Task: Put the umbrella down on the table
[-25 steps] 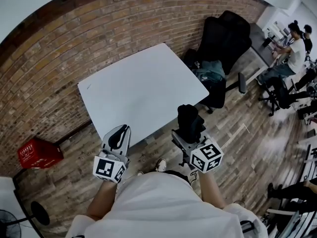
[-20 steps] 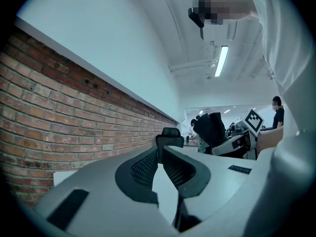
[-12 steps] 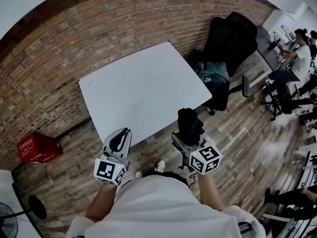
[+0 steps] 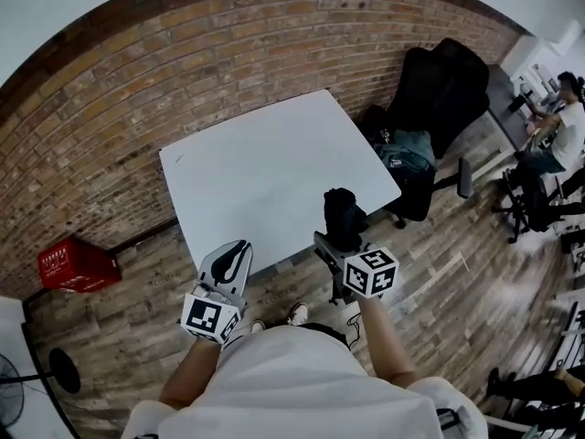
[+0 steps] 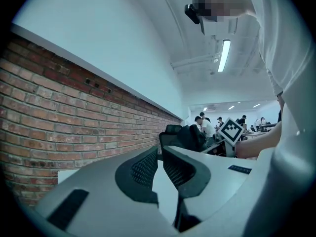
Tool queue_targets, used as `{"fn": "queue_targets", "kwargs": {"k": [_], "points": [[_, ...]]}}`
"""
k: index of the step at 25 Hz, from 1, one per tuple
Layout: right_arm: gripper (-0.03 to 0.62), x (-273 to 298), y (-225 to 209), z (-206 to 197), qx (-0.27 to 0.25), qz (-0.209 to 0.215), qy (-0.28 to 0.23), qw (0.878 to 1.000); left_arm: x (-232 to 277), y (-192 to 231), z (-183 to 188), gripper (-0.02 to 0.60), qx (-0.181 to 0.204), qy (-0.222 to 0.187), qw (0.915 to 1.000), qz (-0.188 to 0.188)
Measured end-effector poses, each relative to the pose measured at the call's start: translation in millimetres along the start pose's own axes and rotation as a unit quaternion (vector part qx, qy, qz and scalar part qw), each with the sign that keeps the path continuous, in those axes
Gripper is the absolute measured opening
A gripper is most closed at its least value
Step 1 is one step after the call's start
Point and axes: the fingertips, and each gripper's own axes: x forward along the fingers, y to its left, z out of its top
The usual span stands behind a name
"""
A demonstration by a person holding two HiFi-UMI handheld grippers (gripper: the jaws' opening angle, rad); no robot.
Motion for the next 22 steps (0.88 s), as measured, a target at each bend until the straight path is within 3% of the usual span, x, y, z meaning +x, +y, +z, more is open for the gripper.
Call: {"fn": "queue_targets", "kwargs": {"k": [4, 12, 22], "points": [[0.242, 21.3, -11.0, 4.3, 0.013, 0.008, 0.004, 1.000, -3.0, 1.8, -1.2, 0.049, 0.002, 0.001, 0.9999, 0.015], [0.242, 71.5, -32.8, -6.7, 0.004, 0.031, 0.063, 0.998, -11.0, 11.0, -7.9, 0.049, -0.005, 0.009, 0.9987, 0.051], [0.242, 133.0, -69.0, -23.7, -0.006, 0.024, 0.125, 0.992, -17.2, 14.2, -11.1, 0.049, -0.010, 0.013, 0.9958, 0.090]]}}
